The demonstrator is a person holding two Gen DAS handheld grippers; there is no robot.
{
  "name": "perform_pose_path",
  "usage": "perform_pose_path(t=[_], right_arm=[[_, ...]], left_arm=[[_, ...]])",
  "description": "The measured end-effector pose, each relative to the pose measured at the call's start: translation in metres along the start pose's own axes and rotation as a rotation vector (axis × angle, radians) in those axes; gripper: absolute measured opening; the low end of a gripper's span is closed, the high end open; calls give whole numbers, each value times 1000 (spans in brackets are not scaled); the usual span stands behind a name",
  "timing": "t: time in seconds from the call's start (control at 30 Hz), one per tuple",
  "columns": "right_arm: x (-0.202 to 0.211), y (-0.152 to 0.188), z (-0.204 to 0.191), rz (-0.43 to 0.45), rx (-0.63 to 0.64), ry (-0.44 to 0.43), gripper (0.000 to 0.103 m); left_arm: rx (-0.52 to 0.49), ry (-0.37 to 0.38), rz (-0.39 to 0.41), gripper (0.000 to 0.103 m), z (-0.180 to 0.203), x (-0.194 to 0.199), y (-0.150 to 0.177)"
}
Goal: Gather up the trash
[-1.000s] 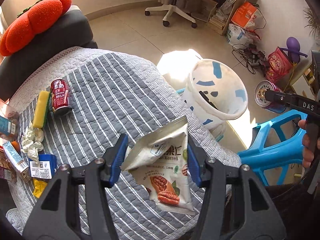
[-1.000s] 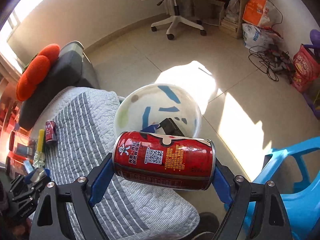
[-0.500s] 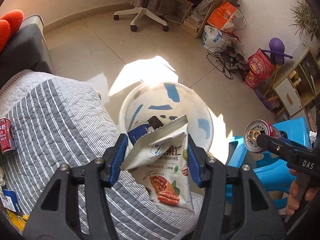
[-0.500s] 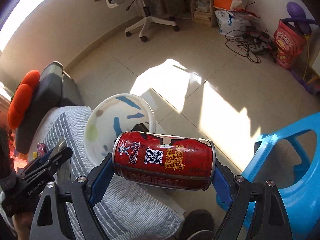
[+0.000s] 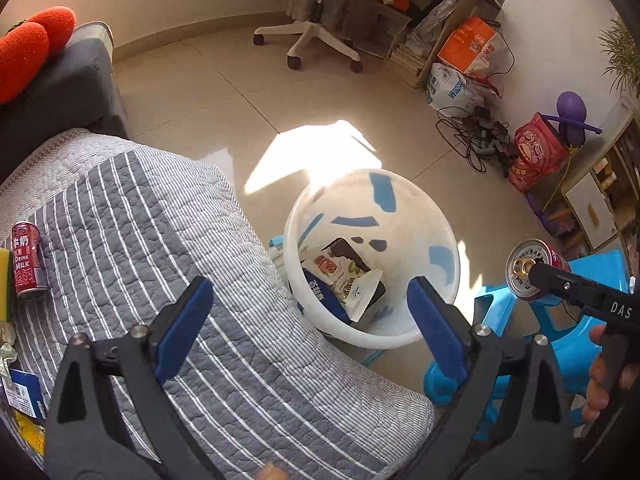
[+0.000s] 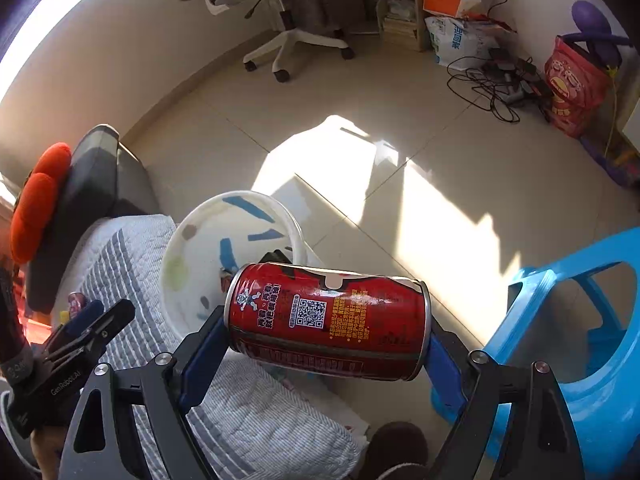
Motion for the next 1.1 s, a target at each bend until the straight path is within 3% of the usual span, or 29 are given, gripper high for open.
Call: perform_pose_path(t=[0.27, 0.53, 0.8, 0.9, 1.1], right_arm=[[-19, -4, -21, -31, 12, 2, 89], [-41, -4, -57, -68, 62, 3, 89], [-51, -9, -84, -73, 102, 16, 89], [-49, -10, -92, -51, 124, 50, 101], [-42, -7, -103, -47, 144, 39, 102]], left_arm=[[-4, -69, -7, 101, -58, 45, 32], [105, -79, -24, 102, -118, 77, 61], [143, -120, -24, 102, -164, 102, 85], [168, -136, -24, 102, -182, 109, 93], [219, -183, -33, 102, -217, 125, 111]])
Point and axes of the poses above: each gripper's, at about its wrist camera, not at the fingertips, and x roughly against the way its jaws point, z to its right, y to its underside, the point moved 2 cm from there along -x, roughly the way its jaws point, and after that the axes turned 6 degrees about x, right-handed, at the moved point
